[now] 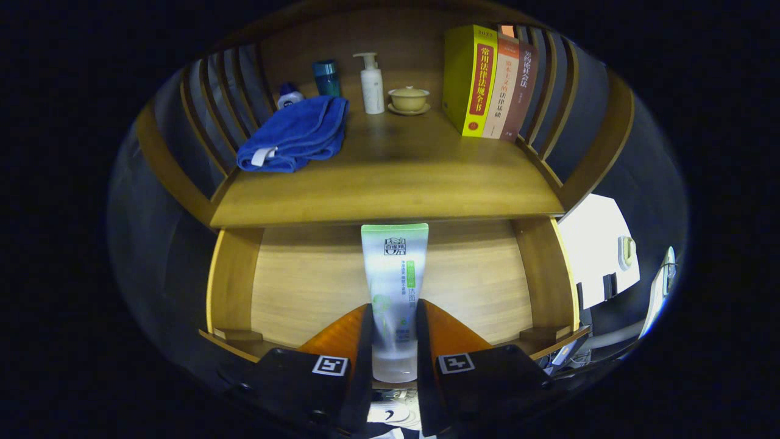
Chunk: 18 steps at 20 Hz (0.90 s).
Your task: Pull open the drawer, take out the items inside it, and place them on the countertop above the cabinet.
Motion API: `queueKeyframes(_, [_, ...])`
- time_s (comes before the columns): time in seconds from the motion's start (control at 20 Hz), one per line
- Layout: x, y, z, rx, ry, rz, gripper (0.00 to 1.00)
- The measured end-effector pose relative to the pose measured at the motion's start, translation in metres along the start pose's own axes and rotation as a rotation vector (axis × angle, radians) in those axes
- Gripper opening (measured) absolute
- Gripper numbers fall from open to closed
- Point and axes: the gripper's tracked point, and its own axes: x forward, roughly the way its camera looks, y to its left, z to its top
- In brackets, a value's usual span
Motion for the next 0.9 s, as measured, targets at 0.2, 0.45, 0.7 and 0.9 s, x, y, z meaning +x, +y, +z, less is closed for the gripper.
queueKeyframes(0.2, [-0.002,0.004,0.041,-0.017,-0.030,-0.004,0.40])
queueKeyframes(0.45, [0.016,-0.001,0.096,0.015,-0.054,-0.025,0.40])
queueKeyframes(0.7, [0.052,-0.015,0.140,0.003,-0.057,-0.081,0.40])
queueKeyframes(0.9, [0.094,-0.023,0.152,-0.033,-0.022,-0.125,0.40])
